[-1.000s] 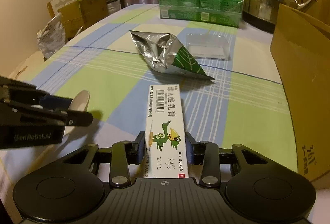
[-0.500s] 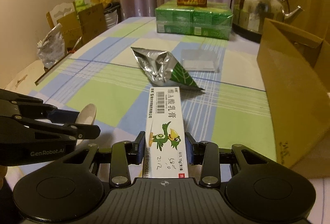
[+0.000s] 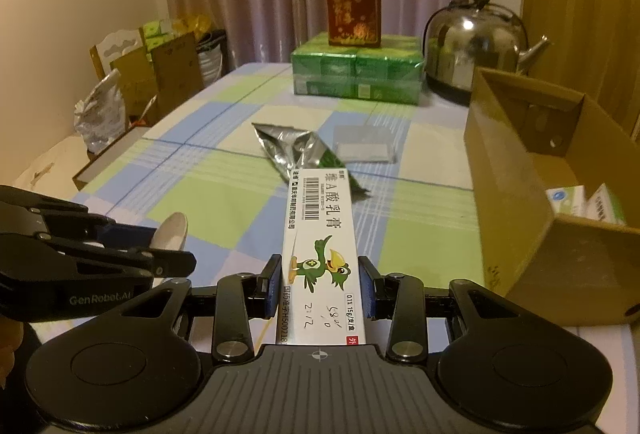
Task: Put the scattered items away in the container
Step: 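Lift the spoon and ointment box with both tools and turn toward the cardboard box, then lower the spoon and ointment box with both tools into the cardboard box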
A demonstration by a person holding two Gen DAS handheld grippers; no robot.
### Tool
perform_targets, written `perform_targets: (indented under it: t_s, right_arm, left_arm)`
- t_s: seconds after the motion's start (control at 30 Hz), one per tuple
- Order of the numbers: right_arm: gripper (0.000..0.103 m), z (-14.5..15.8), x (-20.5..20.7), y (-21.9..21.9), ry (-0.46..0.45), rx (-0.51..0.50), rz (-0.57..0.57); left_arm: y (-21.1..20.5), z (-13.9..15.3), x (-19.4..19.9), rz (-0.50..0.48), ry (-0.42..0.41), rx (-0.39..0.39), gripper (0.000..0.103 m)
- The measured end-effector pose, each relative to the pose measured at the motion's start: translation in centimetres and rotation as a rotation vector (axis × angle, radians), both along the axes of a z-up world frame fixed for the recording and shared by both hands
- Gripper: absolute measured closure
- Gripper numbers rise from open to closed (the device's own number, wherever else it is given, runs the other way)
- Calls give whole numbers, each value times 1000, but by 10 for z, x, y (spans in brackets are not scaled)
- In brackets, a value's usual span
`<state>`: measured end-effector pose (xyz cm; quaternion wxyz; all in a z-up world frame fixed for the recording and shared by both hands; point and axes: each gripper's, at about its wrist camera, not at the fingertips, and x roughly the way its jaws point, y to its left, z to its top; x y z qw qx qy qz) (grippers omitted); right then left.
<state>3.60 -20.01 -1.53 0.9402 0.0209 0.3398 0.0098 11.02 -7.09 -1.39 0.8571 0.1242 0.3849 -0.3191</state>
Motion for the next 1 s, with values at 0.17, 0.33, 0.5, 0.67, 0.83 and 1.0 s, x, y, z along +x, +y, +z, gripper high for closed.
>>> perform_targets:
  t_s: [0.17, 0.33, 0.5, 0.67, 0.83, 1.0]
  right_arm:
    - [68, 13, -11, -5, -26, -5, -14]
    - [68, 22, -19, -11, -39, -16, -26]
    - [68, 31, -25, -21, -54, -22, -50]
    - [68, 43, -30, -38, -76, -35, -93]
    - [68, 55, -34, -64, -105, -50, -154]
    - [68, 66, -35, -91, -124, -70, -200]
  left_arm:
    - [-5, 9, -11, -16, -8, -13, 76]
    - [-12, 18, -20, -41, -15, -29, 76]
    - [-23, 24, -23, -67, -19, -38, 76]
    - [-38, 33, -24, -98, -24, -55, 76]
    - [-63, 44, -20, -136, -18, -90, 75]
    - [-93, 60, -17, -185, -35, -110, 76]
